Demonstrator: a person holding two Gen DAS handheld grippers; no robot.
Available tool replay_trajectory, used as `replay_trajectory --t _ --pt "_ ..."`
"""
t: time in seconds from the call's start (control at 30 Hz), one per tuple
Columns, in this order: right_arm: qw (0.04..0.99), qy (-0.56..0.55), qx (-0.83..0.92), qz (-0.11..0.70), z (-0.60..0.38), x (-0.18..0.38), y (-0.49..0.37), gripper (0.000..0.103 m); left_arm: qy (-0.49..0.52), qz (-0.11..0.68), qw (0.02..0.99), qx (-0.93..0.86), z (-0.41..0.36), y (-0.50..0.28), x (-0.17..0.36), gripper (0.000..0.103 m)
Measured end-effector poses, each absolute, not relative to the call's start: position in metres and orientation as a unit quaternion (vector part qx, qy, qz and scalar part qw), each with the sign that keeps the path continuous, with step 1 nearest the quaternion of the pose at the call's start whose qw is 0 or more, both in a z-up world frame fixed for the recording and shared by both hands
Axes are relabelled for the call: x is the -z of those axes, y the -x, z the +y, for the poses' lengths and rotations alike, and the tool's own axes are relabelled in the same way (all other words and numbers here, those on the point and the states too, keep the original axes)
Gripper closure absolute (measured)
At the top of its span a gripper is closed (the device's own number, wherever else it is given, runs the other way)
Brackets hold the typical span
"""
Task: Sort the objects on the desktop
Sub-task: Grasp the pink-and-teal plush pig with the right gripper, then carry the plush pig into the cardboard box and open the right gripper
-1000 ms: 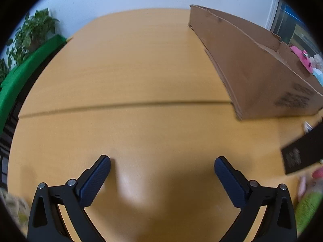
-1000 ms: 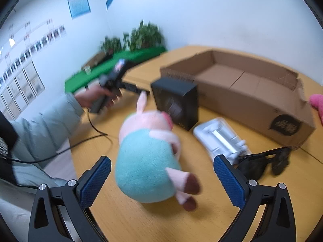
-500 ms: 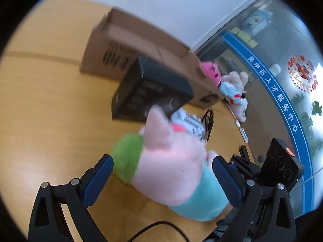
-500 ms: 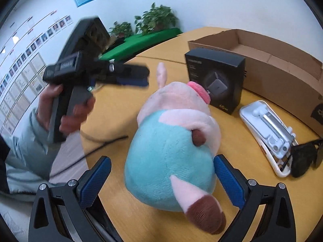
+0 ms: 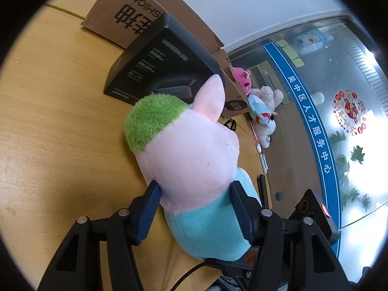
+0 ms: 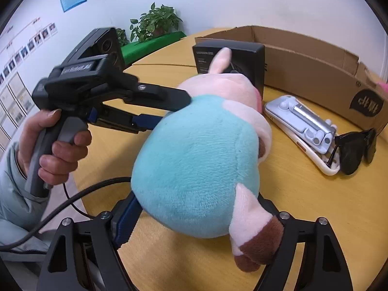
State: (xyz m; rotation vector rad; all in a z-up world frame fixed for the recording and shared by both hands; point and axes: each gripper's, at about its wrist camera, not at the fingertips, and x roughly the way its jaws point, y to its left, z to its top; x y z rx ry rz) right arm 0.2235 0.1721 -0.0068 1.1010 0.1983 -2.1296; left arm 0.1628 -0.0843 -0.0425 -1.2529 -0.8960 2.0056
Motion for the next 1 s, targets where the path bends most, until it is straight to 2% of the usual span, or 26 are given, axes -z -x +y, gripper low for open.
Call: replay_trajectory --t 0.2,0.47,0.7,0.83,1.0 --pt "0.358 -0.383 0.848 0.079 0.182 -0.017 -0.248 0.026 0.426 -0.305 0.319 -0.79 -0.068 -0.173 0.0 0.051" --pt "0.342 -0.258 0.897 0.108 0.196 -0.123 -0.262 0.026 0.311 -0.242 0.367 -0.843 -0.059 -0.159 -0.123 0.052" --pt "0.323 -0.165 0.924 0.125 0.181 -0.229 -0.209 0.026 0.215 -0.178 0.387 -0.879 -0.06 -0.113 -0.249 0.052" --pt "0.326 -0.14 0.928 0.116 0.172 -0.278 -0.176 0.026 0.194 -0.153 0.379 -0.892 -0.068 -0.078 -0.297 0.052" --pt "0.328 -0.138 0.928 0.11 0.153 -0.317 -0.114 0.026 0.201 -0.156 0.373 -0.892 -0.083 -0.012 -0.328 0.052"
